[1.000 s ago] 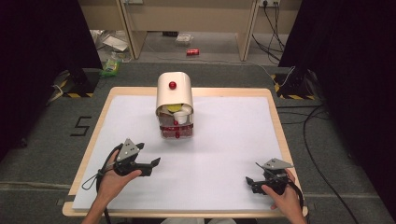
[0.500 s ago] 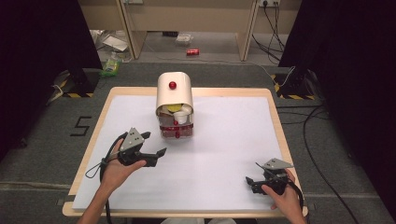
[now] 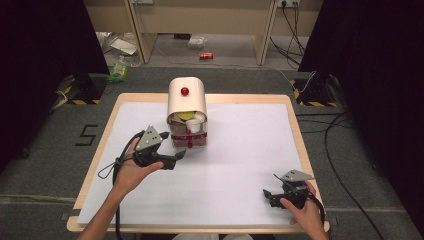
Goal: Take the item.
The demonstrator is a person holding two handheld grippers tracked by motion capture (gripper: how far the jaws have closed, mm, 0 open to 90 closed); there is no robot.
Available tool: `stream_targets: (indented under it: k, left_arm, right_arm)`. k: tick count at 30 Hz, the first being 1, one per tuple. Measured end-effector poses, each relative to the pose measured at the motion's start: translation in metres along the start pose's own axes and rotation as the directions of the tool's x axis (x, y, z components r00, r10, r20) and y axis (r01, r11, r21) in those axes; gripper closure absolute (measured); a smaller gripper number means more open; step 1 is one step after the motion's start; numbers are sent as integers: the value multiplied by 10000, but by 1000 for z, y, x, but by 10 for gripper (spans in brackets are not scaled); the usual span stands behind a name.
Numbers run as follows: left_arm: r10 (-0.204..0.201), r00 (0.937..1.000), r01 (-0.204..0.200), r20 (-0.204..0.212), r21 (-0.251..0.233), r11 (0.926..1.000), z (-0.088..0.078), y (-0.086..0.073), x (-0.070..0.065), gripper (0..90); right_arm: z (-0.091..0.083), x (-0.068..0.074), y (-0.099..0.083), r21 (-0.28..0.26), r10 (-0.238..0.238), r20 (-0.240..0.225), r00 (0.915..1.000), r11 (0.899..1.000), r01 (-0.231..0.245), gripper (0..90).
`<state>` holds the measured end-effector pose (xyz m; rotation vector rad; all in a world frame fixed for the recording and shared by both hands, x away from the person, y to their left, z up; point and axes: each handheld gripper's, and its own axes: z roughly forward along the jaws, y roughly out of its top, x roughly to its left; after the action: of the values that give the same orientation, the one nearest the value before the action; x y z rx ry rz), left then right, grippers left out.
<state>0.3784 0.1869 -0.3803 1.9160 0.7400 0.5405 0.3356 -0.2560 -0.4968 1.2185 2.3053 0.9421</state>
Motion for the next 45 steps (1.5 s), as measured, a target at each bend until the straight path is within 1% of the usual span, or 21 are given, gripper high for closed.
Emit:
stream_targets:
  k: [3,8,10,16,20,25,34,37,42,45]
  left_arm:
    - [-27,9999,28,137,-64,10000,4,6,0,162]
    - [96,9995,-95,295,-41,9999,11,17,-2,162]
    - [152,9995,-152,268,2,9999,15,20,-1,162]
    - [275,9994,-273,210,-87,9996,22,30,0,162]
    - [327,9993,-327,171,11,9995,28,35,2,162]
    - [219,9997,-221,129,152,9996,38,36,7,162]
    - [275,9996,-275,8,471,9985,54,33,8,155]
    - [363,9993,-362,-19,533,9979,54,33,8,154]
    - [251,9997,-247,-45,642,9976,52,33,8,151]
    - [337,9994,-331,-68,735,9967,51,33,6,151]
  right_arm:
    - [0,0,0,1,5,-1,10000,10000,-5,48]
    - [0,0,0,5,13,-18,10000,10000,-13,47]
    - [0,0,0,9,-1,-14,10000,10000,1,47]
    - [0,0,0,1,-14,-10,10000,10000,14,47]
    - [0,0,0,4,-8,-15,10000,10000,8,47]
    - [0,0,0,-1,-17,-12,10000,10000,17,47]
    - [0,0,0,2,-8,-21,10000,10000,8,47]
    - [0,0,0,2,-4,-22,10000,10000,4,47]
    - [0,0,0,-1,-10,-22,10000,10000,10,47]
    - [0,0,0,1,-12,-18,10000,10000,12,47]
